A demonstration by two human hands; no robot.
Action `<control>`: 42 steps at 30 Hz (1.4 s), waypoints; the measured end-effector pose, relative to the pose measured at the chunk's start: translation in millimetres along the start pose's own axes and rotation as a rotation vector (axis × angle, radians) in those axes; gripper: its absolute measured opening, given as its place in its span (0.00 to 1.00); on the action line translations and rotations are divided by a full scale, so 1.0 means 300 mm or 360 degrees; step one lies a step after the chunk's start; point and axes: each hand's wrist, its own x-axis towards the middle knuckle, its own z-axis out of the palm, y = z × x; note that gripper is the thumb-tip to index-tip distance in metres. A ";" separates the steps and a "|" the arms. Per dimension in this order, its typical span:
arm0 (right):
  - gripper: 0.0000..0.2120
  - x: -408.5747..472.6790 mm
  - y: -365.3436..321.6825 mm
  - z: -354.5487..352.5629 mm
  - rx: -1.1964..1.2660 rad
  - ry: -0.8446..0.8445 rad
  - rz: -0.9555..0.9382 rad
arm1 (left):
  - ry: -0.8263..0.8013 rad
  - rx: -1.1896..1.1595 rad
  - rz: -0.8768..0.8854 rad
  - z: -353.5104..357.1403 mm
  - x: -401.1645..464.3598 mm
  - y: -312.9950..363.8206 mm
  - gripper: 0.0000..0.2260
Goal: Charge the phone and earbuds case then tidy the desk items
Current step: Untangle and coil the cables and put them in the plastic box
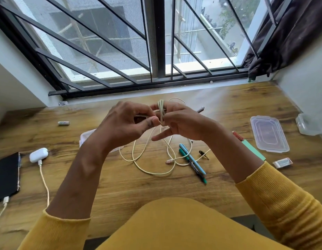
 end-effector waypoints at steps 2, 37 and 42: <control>0.24 -0.007 0.009 0.008 -0.0114 -0.0065 0.0062 | -0.0039 -0.0003 -0.0016 -0.005 0.004 -0.010 0.09; 0.16 -0.013 -0.057 0.062 0.0165 -0.0258 -0.0490 | 0.0634 -0.1402 -0.0354 0.141 -0.003 -0.080 0.10; 0.17 -0.005 -0.054 0.049 0.0349 -0.0116 -0.0607 | 0.0832 -0.1157 -0.0404 0.176 -0.011 -0.052 0.06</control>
